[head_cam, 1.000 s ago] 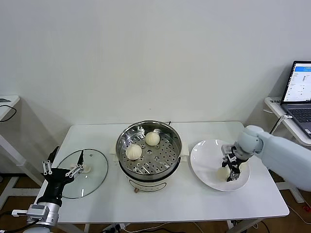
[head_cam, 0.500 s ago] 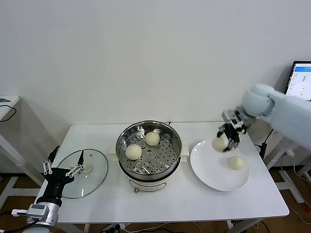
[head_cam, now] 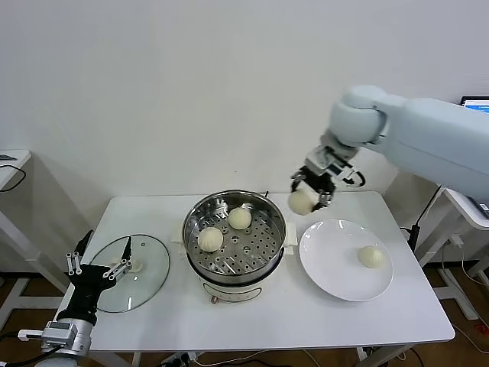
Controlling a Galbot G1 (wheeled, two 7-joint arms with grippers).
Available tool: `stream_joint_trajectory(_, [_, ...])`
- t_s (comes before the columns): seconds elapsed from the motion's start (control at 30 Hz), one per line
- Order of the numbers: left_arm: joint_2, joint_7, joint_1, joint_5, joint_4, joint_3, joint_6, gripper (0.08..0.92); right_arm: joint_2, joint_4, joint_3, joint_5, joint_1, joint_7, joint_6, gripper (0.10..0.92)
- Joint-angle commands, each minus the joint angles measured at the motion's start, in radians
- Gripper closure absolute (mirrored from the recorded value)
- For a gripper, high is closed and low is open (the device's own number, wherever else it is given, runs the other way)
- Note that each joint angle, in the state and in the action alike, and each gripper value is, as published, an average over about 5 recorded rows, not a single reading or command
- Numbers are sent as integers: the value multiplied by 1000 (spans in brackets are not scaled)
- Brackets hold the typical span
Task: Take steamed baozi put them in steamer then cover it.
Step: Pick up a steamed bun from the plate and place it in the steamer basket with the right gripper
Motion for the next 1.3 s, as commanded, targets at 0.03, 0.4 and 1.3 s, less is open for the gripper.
stream_joint_trajectory(0.03, [1, 0, -4, 1, 5, 2, 0, 177, 171, 24, -31, -116, 10, 56, 237, 347])
stream_joint_trajectory(0.4, [5, 5, -9, -1, 28, -14, -3, 177, 258, 38, -34, -145, -56, 77, 331, 347])
stream_joint_trajectory(1.3, [8, 8, -21, -2, 59, -22, -7, 177, 356, -67, -57, -214, -204, 68, 359, 347])
